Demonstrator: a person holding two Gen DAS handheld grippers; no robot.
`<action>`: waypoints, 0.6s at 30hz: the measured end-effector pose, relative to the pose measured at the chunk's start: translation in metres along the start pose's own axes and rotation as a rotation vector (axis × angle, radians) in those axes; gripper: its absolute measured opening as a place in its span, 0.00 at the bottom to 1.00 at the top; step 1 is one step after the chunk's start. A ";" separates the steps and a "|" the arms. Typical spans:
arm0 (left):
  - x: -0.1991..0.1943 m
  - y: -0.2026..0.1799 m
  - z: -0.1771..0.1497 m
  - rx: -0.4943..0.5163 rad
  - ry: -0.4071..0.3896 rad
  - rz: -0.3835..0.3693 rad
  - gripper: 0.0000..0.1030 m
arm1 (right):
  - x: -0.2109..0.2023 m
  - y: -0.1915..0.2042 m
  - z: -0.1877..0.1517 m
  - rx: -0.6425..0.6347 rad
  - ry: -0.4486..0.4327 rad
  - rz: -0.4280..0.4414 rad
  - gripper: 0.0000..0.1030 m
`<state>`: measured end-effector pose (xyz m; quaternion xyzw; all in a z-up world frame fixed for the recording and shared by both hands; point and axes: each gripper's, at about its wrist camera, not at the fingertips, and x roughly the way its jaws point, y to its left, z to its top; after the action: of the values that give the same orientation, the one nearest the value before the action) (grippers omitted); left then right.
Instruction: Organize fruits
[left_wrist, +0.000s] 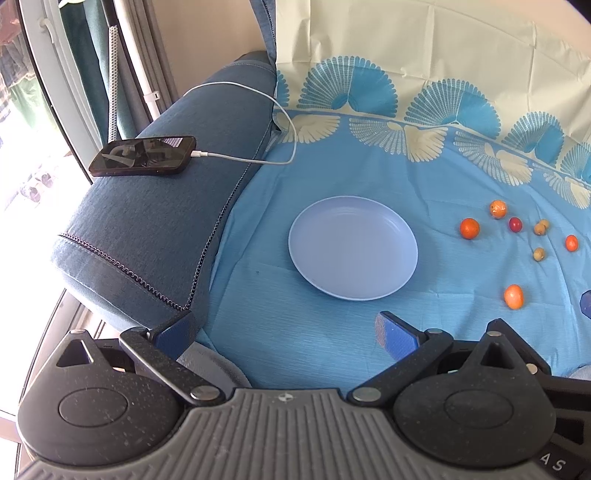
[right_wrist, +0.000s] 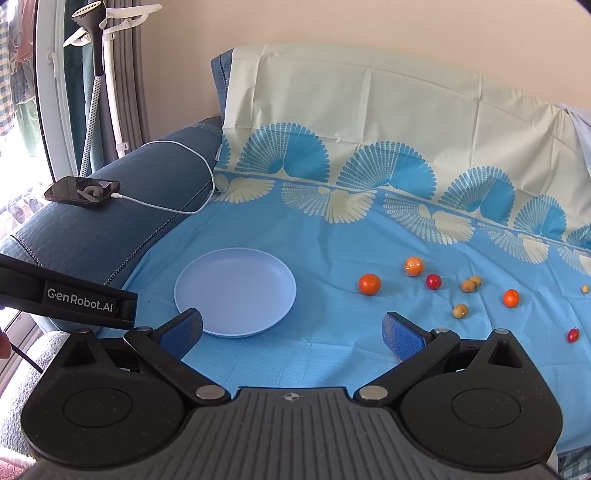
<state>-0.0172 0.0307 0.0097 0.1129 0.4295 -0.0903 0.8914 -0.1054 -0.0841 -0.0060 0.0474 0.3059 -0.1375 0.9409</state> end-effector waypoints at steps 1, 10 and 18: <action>0.000 0.000 0.000 0.000 0.001 0.000 1.00 | 0.000 0.000 0.000 0.000 -0.002 0.001 1.00; 0.001 0.001 0.000 -0.001 0.005 0.002 1.00 | 0.001 0.000 0.000 -0.005 0.000 0.000 1.00; 0.002 0.000 0.000 0.001 0.009 0.003 1.00 | 0.001 -0.001 -0.001 -0.004 -0.001 -0.001 1.00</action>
<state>-0.0159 0.0302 0.0077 0.1142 0.4335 -0.0884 0.8895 -0.1050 -0.0847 -0.0078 0.0451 0.3056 -0.1375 0.9411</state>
